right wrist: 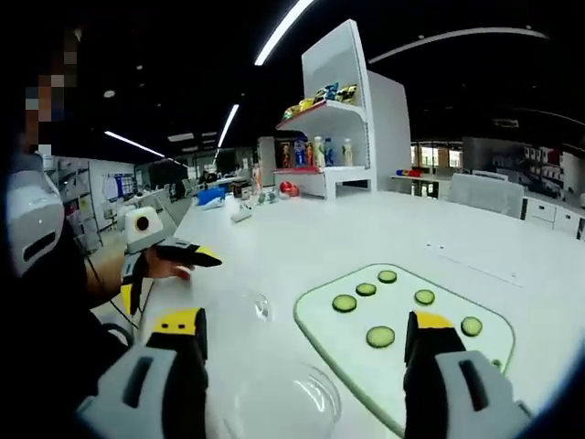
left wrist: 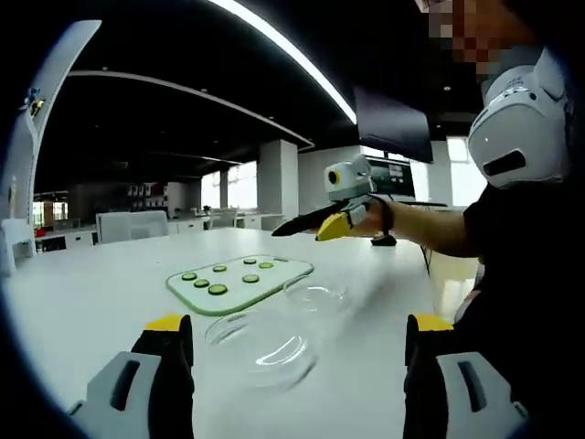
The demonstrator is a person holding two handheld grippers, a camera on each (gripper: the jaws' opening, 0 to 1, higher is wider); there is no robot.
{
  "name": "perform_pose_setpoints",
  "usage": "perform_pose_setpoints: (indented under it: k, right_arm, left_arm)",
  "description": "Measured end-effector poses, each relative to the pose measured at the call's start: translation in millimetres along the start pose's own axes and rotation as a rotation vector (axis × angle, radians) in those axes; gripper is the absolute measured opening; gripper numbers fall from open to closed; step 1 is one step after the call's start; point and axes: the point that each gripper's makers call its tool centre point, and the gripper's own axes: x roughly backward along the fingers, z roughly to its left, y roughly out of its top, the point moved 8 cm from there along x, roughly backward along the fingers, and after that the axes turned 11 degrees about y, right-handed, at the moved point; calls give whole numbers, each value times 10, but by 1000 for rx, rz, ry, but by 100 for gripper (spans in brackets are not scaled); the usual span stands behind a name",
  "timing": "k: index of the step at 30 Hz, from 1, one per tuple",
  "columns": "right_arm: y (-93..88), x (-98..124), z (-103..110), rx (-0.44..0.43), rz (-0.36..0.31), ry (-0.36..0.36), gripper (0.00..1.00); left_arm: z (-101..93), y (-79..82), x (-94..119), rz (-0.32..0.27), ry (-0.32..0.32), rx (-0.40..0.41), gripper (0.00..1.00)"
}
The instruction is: Open the petri dish lid, add cucumber slices into the petri dish, and close the lid
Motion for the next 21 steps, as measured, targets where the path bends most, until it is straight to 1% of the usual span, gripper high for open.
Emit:
perform_pose_setpoints:
  k: [2,4,6,7,8,9,11,12,13,14,16,18,19,20,21]
  right_arm:
    - [35,-118,-78,4,17,-2,86]
    - [92,-281,-212,6,37,-6,83]
    - [139,-388,-315,5,46,-12,81]
    - [163,-435,-372,3,52,-19,79]
    - [184,-486,-427,0,59,-25,78]
    - [197,-519,-456,-2,62,-28,77]
    - [224,-609,-528,-3,72,-38,74]
    - [246,-666,-651,-6,79,-38,73]
    - [244,-743,-725,-21,100,-48,72]
    - [245,-801,-774,-18,105,-52,72]
    - [211,-911,-795,-25,135,-60,71]
    - [189,-1001,-881,-21,162,-74,69]
    - [174,-1021,-897,-17,175,-88,67]
    - [176,-1034,-936,1,177,-120,62]
    - [182,-1052,-957,-3,173,-128,58]
  left_arm:
    - [-1,8,10,-1,4,-5,95]
    - [2,59,44,-9,7,-6,95]
    - [5,107,66,-20,13,-4,95]
    - [19,135,69,-24,27,12,95]
    - [57,164,73,-25,68,35,95]
    - [87,184,77,-28,93,36,95]
    - [118,215,92,-22,117,30,95]
    - [123,224,101,-16,123,21,95]
    - [128,231,111,-7,134,11,95]
    - [125,232,119,0,138,5,95]
    - [106,229,137,5,140,-8,95]
    - [81,219,154,7,138,-11,95]
    - [69,211,161,8,136,-10,95]
    - [63,198,168,8,135,-11,95]
    - [63,184,172,11,137,-13,95]
